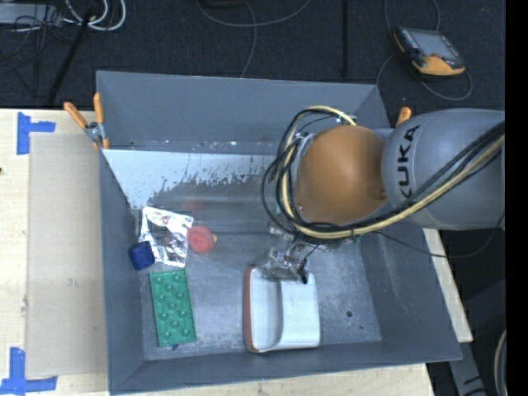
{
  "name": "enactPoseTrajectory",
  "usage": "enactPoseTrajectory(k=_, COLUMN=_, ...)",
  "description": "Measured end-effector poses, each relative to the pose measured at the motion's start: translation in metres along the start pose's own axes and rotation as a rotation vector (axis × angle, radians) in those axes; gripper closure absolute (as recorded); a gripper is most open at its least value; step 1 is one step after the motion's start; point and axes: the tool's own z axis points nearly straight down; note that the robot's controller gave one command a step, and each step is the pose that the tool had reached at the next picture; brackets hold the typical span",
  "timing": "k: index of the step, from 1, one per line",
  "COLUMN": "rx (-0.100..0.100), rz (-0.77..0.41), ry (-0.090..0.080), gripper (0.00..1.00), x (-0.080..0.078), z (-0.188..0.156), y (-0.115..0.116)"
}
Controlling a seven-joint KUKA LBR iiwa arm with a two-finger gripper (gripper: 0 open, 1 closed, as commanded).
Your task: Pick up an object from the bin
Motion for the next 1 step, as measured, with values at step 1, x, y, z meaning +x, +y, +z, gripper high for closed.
enactPoseTrajectory(k=1, rx=0.005, rz=0.025, ry=-0.011, gripper=1.0, x=-0.0829, z=-0.1139, y=0.0183)
